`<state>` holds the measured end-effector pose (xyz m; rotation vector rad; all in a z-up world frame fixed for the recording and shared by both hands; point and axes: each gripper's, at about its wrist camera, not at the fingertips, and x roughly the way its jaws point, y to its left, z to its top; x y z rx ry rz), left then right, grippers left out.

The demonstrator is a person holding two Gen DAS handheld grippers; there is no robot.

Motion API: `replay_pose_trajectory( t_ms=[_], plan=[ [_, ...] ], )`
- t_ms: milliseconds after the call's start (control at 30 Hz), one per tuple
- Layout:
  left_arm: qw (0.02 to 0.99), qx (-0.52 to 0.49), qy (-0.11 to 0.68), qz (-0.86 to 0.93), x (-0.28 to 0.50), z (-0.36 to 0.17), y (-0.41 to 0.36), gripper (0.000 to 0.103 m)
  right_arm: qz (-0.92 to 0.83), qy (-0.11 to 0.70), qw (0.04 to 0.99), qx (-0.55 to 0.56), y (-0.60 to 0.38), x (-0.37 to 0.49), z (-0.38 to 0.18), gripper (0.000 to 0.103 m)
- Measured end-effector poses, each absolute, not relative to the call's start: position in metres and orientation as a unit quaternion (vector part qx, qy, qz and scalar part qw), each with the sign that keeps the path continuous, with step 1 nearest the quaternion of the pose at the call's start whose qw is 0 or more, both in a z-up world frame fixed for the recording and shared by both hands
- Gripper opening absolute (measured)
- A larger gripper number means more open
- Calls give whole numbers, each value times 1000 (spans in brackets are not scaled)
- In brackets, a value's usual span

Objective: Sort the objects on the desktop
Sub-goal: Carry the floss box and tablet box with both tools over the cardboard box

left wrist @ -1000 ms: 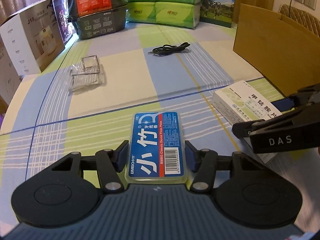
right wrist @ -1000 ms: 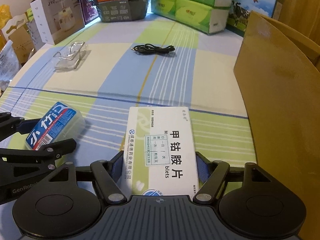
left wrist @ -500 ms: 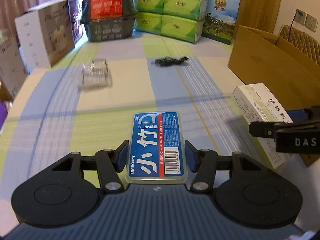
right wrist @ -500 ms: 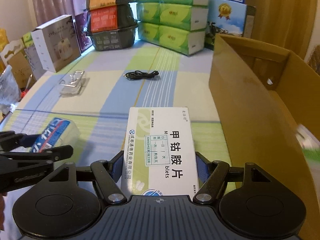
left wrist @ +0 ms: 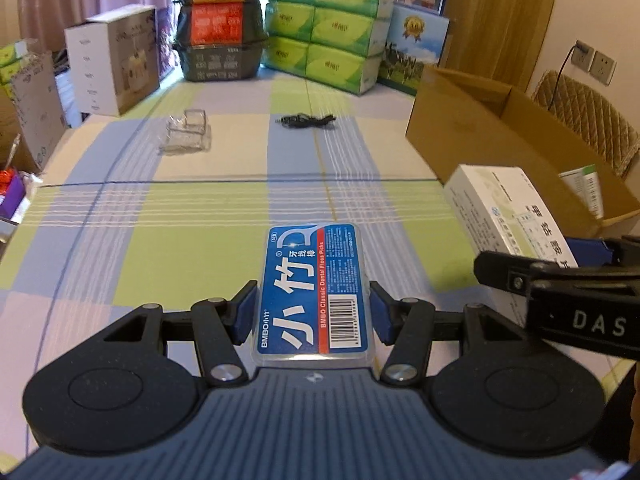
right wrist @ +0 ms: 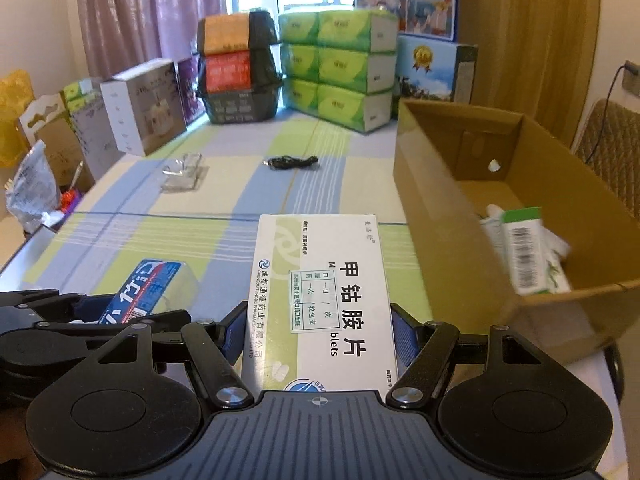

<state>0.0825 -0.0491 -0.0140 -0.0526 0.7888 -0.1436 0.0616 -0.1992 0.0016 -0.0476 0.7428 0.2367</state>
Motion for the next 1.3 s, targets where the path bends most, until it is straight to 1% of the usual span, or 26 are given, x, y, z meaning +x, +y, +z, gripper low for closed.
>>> replay_pose_trajectory(
  t_ms=[233,533,933,1300],
  plan=[
    [930,-35,358,-74,42,20,-62,52,117,341,932,-24,-220,18,26,68],
    [935,-23,340,-104,6,43,-97,52,105,316,943,-18,-256,-17,52,68],
    [929,-7,333,-160,5,58,-155,51,24,318,948,-2,-334,-19,66,68],
    [926,8,331,-184,17,63,-184,51,6,312,950,17,-369,-13,75,68]
  ],
)
